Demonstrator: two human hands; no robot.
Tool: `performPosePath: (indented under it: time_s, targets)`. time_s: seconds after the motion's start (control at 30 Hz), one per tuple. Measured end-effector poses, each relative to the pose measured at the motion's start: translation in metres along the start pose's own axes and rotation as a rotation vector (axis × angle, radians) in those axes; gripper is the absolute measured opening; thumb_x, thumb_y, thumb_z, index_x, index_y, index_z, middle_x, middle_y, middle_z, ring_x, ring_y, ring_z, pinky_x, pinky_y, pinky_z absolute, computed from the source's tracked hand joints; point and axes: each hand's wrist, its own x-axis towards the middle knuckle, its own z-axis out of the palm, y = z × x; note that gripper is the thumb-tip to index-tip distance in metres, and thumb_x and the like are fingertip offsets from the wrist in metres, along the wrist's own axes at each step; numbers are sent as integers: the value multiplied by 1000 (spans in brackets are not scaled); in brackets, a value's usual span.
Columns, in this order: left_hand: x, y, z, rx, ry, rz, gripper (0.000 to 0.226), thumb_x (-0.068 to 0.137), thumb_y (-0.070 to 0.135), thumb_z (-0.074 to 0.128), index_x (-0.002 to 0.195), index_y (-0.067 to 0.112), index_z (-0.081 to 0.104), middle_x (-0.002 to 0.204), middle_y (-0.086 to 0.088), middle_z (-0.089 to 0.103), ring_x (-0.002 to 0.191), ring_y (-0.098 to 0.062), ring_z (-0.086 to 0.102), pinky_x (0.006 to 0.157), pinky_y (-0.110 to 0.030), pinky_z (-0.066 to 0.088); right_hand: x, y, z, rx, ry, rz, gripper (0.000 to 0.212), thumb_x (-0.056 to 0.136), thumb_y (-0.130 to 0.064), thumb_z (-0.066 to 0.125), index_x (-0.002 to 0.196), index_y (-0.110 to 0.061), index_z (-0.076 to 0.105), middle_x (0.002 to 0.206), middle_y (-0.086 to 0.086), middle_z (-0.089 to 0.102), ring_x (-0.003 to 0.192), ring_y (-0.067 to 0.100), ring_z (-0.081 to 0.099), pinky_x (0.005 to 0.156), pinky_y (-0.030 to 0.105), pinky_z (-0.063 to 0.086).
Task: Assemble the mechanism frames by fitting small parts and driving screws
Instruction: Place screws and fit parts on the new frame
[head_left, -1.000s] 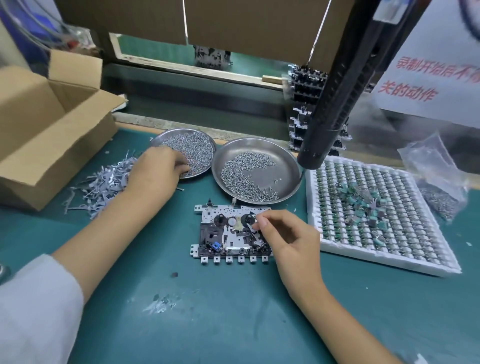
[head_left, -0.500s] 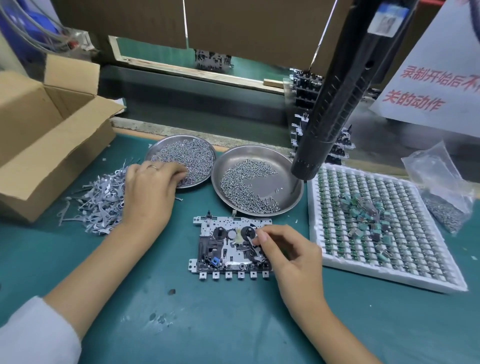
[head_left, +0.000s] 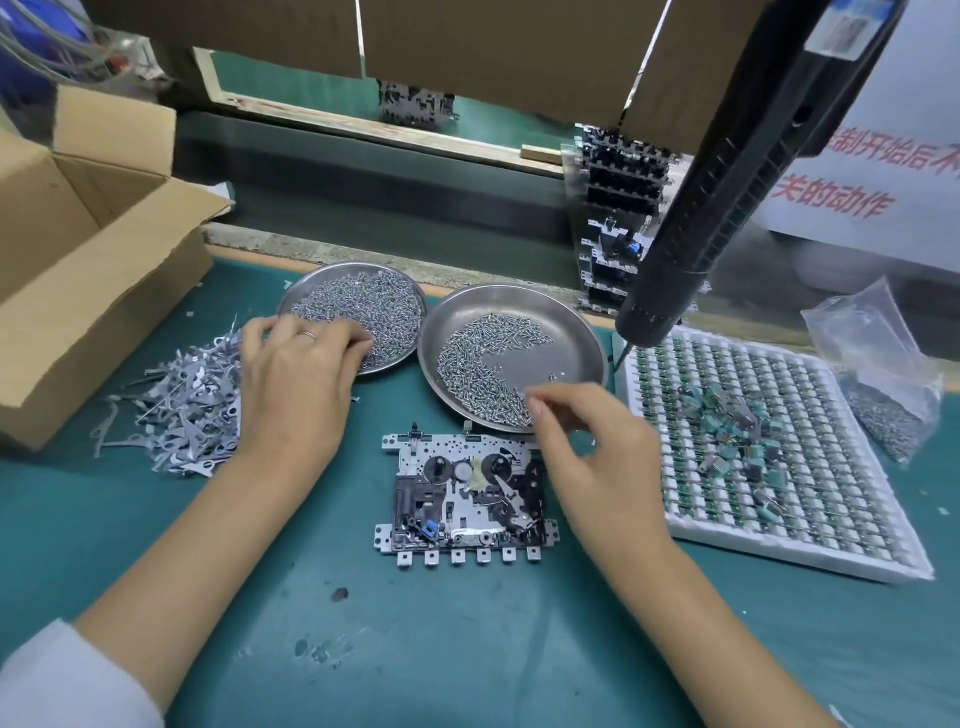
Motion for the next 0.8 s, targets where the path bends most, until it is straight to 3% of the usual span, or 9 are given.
performPosePath:
  time_s: [0.17,0.23,0.33,0.5,0.7,0.8]
  targets:
    - [-3,-3,0,-74,8,-27,8,90,13,64,90,9,71,84,-11,71,82,-33,60,88,-38,25,35,8,11,-214,-252,91,28,90,-13,64,118,-12,66,108,2,69,89,11,60,85,22,45]
    - [-3,-4,0,-78,18,-30,9,90,12,64,89,8,72,79,-12,71,79,-33,61,90,-38,24,39,9,18,-299,-320,103,24,90,-16,65,113,-9,69,105,7,71,95,20,63,86,32,48]
    - [-1,-6,1,-28,20,-22,11,91,11,62,91,6,72,73,-14,69,76,-33,61,94,-39,23,41,12,21,-303,-294,135,12,87,-11,67,94,-3,74,89,11,73,87,26,65,83,38,49]
    - [3,-4,6,56,1,-16,12,91,12,61,91,6,71,73,-15,69,81,-33,59,94,-40,21,41,14,21,-211,-237,184,11,82,-3,71,91,-7,76,90,4,74,85,17,65,77,11,39]
    - [6,-7,6,140,-19,-59,15,93,17,61,94,14,76,95,-8,70,90,-35,52,88,-40,20,42,17,21,-188,-257,200,16,83,-5,71,98,-7,75,94,7,74,85,16,64,77,9,36]
    - [9,-6,4,107,-64,-48,16,92,22,62,96,18,76,98,-5,69,92,-34,51,89,-40,21,41,18,22,-195,-252,168,12,82,-1,70,92,-6,76,89,7,74,83,19,65,77,11,40]
